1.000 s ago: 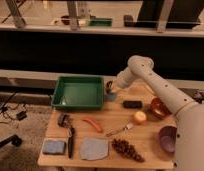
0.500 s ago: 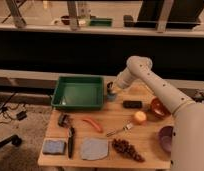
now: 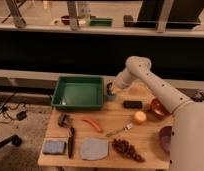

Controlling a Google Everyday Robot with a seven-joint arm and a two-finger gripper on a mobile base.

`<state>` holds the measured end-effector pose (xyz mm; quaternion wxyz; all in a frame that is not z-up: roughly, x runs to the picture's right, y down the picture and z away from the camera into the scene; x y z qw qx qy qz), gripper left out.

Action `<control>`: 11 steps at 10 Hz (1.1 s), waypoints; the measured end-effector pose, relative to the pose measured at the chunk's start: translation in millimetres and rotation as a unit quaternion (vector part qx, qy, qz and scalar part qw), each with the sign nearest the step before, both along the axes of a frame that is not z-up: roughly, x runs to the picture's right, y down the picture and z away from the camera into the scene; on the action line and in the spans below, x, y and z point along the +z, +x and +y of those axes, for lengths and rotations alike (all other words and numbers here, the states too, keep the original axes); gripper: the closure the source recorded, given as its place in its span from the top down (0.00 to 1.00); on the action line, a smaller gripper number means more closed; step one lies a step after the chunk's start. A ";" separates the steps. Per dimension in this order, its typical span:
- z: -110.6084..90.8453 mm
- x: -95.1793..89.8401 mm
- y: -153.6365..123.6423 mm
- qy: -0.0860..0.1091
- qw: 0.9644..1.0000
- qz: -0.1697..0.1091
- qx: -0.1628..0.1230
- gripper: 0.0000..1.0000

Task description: Stack cups into tray

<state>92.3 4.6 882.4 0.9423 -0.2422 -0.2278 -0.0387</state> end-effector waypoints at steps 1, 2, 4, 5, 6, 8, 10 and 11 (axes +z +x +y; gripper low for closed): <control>0.1 0.1 -0.2 0.000 1.000 0.000 0.000 0.55; -0.1 0.0 -0.4 0.000 1.000 0.000 0.000 0.64; 0.1 0.1 0.3 0.000 1.000 0.000 0.000 0.80; 0.0 -0.1 0.6 0.000 1.000 0.000 0.000 0.80; 0.0 0.0 0.6 0.000 1.000 0.000 0.000 0.80; 0.0 0.0 0.5 0.000 1.000 0.000 0.000 0.80; 0.0 0.0 0.7 0.000 1.000 0.000 0.001 0.80; 0.0 0.0 0.8 0.000 1.000 0.000 0.000 0.80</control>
